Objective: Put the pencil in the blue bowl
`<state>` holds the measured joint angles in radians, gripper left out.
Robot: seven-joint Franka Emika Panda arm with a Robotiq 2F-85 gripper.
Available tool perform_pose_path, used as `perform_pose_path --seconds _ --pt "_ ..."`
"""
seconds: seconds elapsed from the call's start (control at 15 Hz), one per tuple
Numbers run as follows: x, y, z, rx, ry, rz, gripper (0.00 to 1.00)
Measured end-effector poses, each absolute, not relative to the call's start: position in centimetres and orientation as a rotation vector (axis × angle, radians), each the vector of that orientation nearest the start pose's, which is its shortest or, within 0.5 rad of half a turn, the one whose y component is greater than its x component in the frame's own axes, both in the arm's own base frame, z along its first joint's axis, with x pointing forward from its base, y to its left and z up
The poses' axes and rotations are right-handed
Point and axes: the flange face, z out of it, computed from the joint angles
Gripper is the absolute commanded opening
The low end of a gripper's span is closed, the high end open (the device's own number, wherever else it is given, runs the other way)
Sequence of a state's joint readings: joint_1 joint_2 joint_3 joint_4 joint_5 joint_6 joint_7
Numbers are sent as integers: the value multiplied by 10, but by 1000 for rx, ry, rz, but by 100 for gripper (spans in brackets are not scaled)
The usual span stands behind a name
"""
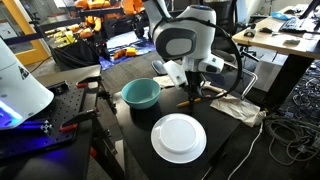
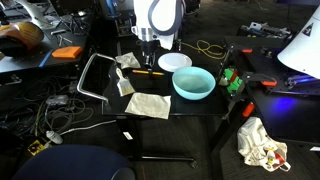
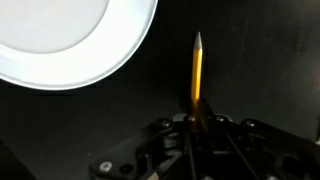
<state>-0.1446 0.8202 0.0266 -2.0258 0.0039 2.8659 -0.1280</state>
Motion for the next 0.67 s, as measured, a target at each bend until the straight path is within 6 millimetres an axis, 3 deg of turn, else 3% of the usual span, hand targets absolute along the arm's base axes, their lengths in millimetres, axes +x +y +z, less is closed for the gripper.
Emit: perform_pose_path --seconds 0.2,0.47,0.67 --pt "574 -69 62 -3134 36 -91 2" --pt "583 -74 117 -3154 77 -203 2" --pt "574 -72 159 -3166 78 -263 2"
